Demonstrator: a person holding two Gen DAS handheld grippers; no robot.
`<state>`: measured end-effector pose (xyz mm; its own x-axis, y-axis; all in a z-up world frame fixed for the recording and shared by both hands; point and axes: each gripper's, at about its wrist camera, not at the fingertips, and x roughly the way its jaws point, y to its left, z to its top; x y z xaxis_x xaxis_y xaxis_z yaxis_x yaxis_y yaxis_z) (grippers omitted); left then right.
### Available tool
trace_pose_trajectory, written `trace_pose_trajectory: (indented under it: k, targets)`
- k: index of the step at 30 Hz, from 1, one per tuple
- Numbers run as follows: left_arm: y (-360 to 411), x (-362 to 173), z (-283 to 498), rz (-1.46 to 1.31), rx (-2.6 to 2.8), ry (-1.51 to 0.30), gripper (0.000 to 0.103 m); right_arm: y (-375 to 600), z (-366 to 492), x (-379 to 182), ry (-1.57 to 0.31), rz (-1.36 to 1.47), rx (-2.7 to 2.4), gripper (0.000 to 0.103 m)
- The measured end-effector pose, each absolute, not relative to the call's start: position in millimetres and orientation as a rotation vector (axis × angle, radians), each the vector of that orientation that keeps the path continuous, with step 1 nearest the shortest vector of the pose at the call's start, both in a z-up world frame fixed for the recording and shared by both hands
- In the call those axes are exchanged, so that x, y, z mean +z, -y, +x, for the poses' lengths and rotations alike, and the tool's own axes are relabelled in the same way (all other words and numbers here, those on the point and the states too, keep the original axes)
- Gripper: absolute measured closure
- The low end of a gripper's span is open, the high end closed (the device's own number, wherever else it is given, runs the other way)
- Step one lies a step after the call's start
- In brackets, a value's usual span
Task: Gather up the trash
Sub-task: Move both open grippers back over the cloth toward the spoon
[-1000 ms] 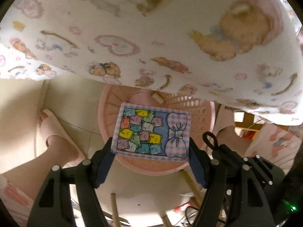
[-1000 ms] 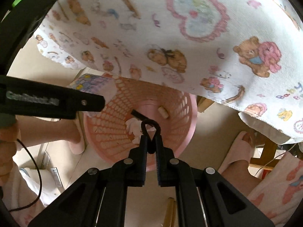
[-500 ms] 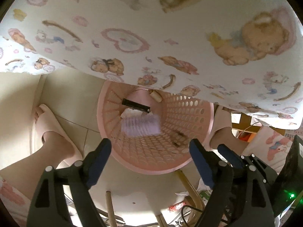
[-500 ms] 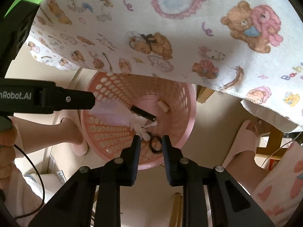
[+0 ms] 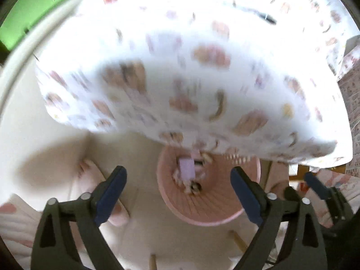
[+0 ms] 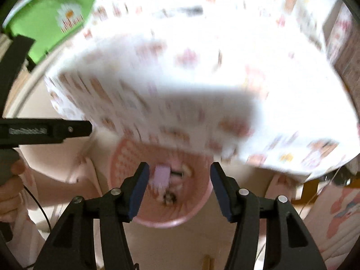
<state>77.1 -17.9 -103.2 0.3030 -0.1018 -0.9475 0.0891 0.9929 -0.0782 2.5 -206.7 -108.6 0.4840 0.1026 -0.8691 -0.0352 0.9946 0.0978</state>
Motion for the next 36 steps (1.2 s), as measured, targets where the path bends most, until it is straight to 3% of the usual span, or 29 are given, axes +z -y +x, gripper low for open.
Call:
trace_pose_trajectory:
  k: [4, 15, 18, 25, 31, 36]
  targets:
    - [10.3, -80.0, 76.3, -0.009, -0.132, -1.166, 0.007, 210.1, -4.7, -72.1, -0.904, 0.07, 0.057, 0.034]
    - [-10.7, 11.8, 105.3, 0.017, -0.138, -0.918, 0.0, 234.4, 23.4, 10.1, -0.732, 0.116, 0.032, 0.03]
    - [-24.9, 39.8, 124.6, 0.013, -0.103, -0.838, 0.0, 244.7, 35.6, 36.9, -0.675, 0.129, 0.009, 0.024]
    - [-65.3, 69.7, 176.2, -0.066, -0.056, -0.796, 0.0, 253.4, 59.7, 78.4, -0.6, 0.137, -0.003, 0.021]
    - [-83.7, 65.2, 203.4, -0.051, -0.054, -0.776, 0.0, 253.9, 72.3, 86.4, -0.568, 0.115, -0.021, 0.017]
    - [-103.8, 27.2, 228.5, -0.098, -0.031, -0.893, 0.0, 254.1, 82.4, 60.7, -0.606, 0.099, -0.048, 0.017]
